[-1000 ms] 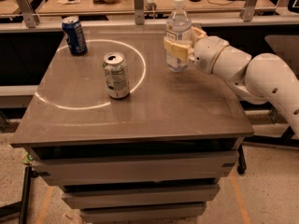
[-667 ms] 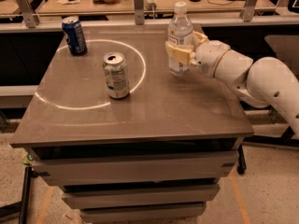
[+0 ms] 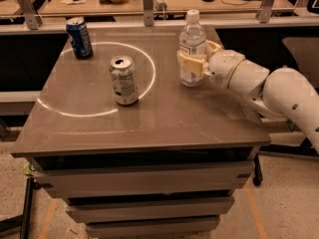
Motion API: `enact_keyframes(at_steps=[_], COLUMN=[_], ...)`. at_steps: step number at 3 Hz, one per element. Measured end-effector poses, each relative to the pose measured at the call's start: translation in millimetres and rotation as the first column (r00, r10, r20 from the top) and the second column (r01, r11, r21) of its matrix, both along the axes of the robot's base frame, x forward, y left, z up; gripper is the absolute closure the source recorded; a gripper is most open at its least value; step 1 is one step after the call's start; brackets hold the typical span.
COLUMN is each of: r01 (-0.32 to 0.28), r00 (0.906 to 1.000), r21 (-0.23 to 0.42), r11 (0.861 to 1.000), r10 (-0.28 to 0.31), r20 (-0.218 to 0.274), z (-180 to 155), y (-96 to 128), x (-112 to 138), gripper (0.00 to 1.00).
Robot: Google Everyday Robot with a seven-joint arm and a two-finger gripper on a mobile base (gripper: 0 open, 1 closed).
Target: Place blue plastic bottle upright
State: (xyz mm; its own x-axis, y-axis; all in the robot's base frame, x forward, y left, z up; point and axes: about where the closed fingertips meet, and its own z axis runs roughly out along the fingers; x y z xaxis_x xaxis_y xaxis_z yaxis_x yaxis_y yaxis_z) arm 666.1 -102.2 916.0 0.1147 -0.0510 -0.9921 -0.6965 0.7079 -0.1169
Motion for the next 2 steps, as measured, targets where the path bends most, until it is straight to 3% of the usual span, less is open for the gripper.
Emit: enact_keyframes(at_steps=[1,2], r01=[0.003,-0.001], r00=[1.0000,1.0000], r21=[0.023,0.021], r11=[1.000,1.000], r10=[-0.003,0.001], r20=[-0.005,-0.004], z=[-7.0,-6.1], y=[2.4,4.8], x=[-0.5,-0.5], gripper=[1.00,0.82])
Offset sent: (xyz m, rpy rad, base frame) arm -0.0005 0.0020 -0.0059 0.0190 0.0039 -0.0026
